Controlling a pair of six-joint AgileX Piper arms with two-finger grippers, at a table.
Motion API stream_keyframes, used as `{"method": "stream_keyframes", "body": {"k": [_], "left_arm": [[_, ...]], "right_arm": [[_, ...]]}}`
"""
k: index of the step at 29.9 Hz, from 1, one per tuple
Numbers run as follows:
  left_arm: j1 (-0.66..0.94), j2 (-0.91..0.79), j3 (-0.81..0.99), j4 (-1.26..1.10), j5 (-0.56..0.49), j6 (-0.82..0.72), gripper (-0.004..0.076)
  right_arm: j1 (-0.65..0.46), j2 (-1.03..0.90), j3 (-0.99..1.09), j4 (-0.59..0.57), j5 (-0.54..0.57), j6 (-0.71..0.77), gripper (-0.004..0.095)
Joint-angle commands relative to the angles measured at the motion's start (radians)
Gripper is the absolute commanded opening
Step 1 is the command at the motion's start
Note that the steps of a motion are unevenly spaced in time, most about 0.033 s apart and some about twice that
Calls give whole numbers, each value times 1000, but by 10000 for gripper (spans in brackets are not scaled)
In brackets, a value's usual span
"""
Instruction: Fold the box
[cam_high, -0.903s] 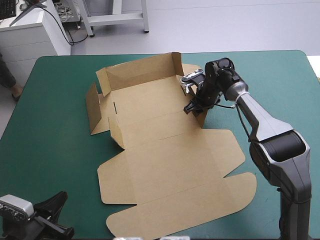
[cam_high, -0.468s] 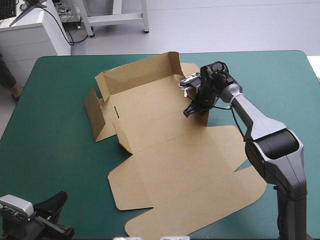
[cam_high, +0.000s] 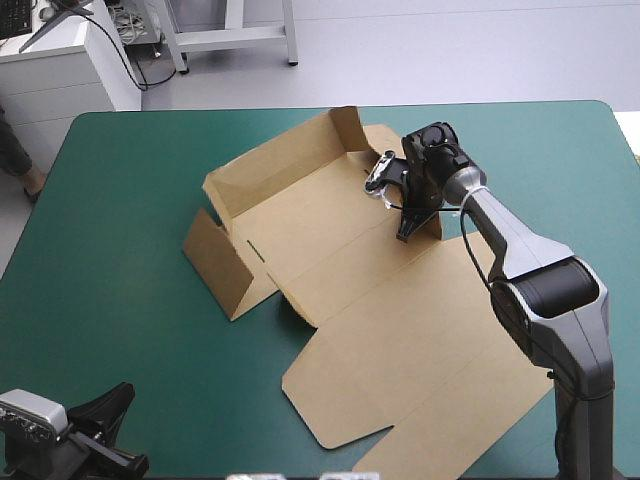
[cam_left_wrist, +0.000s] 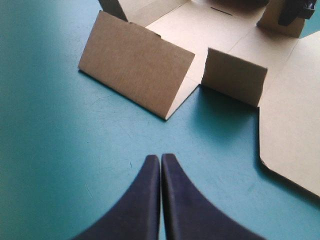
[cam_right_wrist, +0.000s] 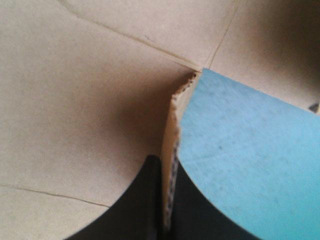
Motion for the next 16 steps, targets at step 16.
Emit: {"method": "stream_keyframes", "body": {"k": [16], "left_arm": [[-3, 19, -22, -15, -77, 1, -8]], "right_arm": [[268, -60, -29, 173, -49, -382, -19]]}}
